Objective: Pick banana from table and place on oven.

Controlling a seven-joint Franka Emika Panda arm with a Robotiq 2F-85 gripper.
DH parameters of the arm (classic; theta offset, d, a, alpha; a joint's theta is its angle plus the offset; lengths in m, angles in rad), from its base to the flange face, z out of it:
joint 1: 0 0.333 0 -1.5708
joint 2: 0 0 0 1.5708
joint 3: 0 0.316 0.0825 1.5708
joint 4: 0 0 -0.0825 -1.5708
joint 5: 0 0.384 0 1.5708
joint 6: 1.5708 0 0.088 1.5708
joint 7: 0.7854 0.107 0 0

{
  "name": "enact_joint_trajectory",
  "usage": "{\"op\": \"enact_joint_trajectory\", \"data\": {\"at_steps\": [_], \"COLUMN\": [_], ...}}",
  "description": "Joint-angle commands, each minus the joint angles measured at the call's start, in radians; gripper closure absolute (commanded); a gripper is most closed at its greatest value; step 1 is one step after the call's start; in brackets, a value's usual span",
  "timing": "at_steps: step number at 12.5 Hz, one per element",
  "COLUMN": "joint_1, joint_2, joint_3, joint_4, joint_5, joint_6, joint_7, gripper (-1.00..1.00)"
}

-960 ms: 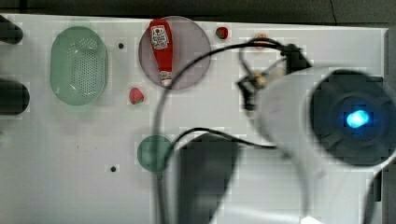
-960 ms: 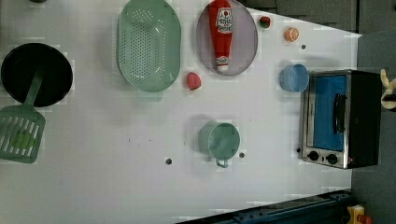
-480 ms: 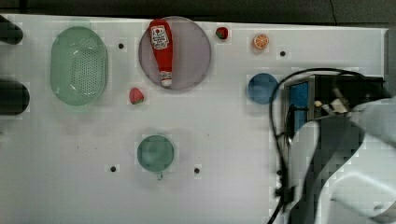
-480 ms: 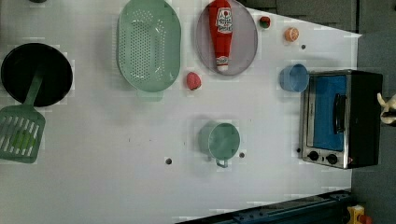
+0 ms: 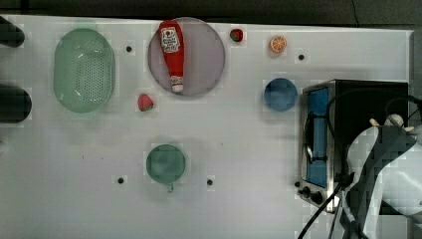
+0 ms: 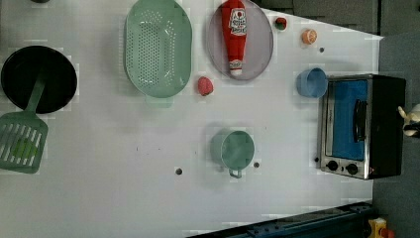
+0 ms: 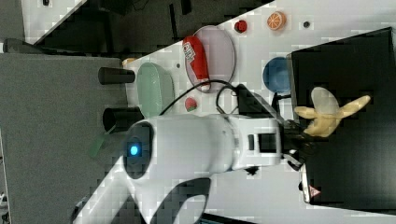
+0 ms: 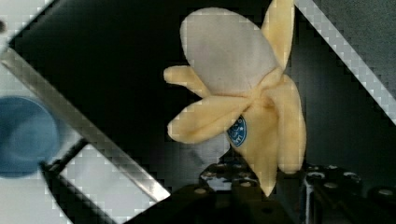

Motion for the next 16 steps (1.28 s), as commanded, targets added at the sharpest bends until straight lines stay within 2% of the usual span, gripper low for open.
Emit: {"op": "enact_joint_trajectory", "data": {"at_steps": [1,2,8,9,13,16], "joint_1": [0.019,0.018,0.016,0.016,0.038,0.081], "joint_2": [0.003,0.008,0.013,0.008,-0.073,-0.177], "joint_3": [-0.001,-0.001,0.001,0.0,0.012,0.075], "joint_4": [0.013,0.013,0.022,0.034,0.134,0.177], "joint_5": [0.036,0.043,0.042,0.042,0.039,0.038], "joint_6": [0.015,0.019,0.031,0.031,-0.054,-0.196], "joint_7": [-0.111,-0.11,-0.113,-0.115,-0.18,-0.099], "gripper": [0.47,0.41,-0.9,-1.0,-1.0,-1.0]}}
